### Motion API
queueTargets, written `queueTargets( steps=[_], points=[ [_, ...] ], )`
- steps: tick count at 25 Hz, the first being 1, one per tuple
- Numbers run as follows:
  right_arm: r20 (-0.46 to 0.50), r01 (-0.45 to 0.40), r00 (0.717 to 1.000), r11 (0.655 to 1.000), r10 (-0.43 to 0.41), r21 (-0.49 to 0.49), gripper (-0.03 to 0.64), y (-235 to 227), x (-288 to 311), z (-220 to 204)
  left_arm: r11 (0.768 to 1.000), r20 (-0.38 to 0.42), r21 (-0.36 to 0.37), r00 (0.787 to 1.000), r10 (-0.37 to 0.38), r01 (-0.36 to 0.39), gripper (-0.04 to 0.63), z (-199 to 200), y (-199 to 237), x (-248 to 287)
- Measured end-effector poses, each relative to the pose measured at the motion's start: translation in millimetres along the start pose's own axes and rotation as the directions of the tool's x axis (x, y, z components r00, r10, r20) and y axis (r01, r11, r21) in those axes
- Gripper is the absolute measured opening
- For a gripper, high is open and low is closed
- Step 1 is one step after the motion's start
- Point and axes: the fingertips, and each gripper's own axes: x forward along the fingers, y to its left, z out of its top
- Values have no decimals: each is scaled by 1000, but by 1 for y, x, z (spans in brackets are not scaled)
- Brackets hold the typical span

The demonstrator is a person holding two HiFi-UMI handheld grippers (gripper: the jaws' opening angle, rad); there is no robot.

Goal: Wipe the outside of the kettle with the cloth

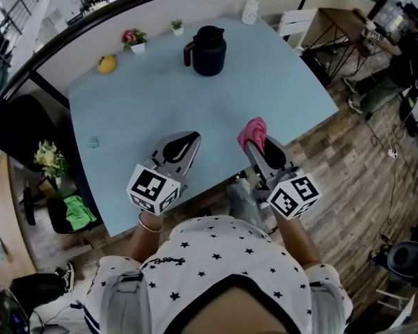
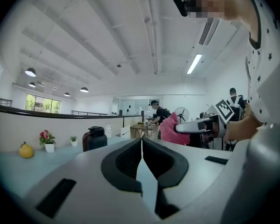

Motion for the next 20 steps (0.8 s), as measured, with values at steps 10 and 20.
queueTargets(
  steps=[10,20],
  points=[
    [-66,-208,976,978,207,-16,140,-69,84,31,965,16,-18,965,261,-261,32,18,49,41],
    [-131,-291,950,956,284,-40,140,-142,135,58,906,-12,-40,907,420,-420,32,32,75,82]
  ],
)
